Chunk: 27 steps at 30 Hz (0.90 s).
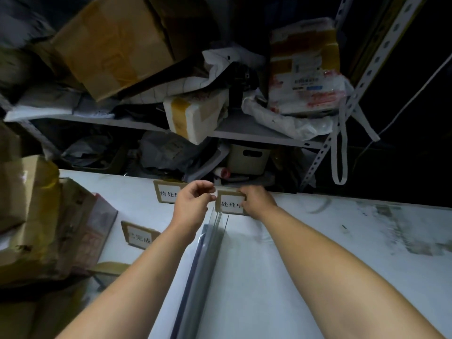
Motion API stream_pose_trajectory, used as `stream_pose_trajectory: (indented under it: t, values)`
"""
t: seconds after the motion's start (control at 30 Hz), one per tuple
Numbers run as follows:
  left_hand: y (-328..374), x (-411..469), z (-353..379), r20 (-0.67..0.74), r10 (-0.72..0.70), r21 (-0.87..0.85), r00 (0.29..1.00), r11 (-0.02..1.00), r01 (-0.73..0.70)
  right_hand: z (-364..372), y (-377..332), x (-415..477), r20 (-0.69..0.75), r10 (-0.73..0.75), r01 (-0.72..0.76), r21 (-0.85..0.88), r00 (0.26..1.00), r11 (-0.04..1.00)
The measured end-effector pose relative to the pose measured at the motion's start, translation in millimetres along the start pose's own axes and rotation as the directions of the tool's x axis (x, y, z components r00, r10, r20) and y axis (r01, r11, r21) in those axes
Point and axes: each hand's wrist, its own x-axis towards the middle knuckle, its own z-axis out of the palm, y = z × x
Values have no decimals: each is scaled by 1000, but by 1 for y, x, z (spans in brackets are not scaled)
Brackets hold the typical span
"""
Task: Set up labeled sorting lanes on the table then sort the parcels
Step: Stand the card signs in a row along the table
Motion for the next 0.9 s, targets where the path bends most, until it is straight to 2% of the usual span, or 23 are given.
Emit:
stream_pose_trajectory:
  t: [0.17, 0.4, 0.47, 0.53, 0.63, 0.7, 0.9]
  values:
    - [-10, -7, -3, -21, -37, -11, 999, 999, 37, -4, -8, -4, 30, 8, -7, -31, 1000, 999]
    - [-21, -30, -36, -98, -95, -46, 991, 995, 90, -25, -59, -16, -103, -128, 103, -217, 986, 971]
    - [-20, -37, -50, -126, -97, -63, 987, 994, 90, -30, -83, -18, -152, -144, 96, -286, 978, 954]
    - [-19, -44, -65, -152, -96, -79, 984, 993, 85, -29, -96, -18, -117, -116, 68, -354, 986, 933]
    - [-21, -52, -87, -170, -91, -76, 981, 994, 79, -17, -94, -20, -23, -35, 25, -363, 999, 931]
    - [-23, -55, -97, -167, -93, -72, 982, 994, 82, -8, -86, -25, -8, 16, -18, -400, 1000, 916]
    - [-26, -57, -99, -137, -55, -38, 989, 998, 50, -2, -78, -25, -114, 5, -48, -379, 993, 924]
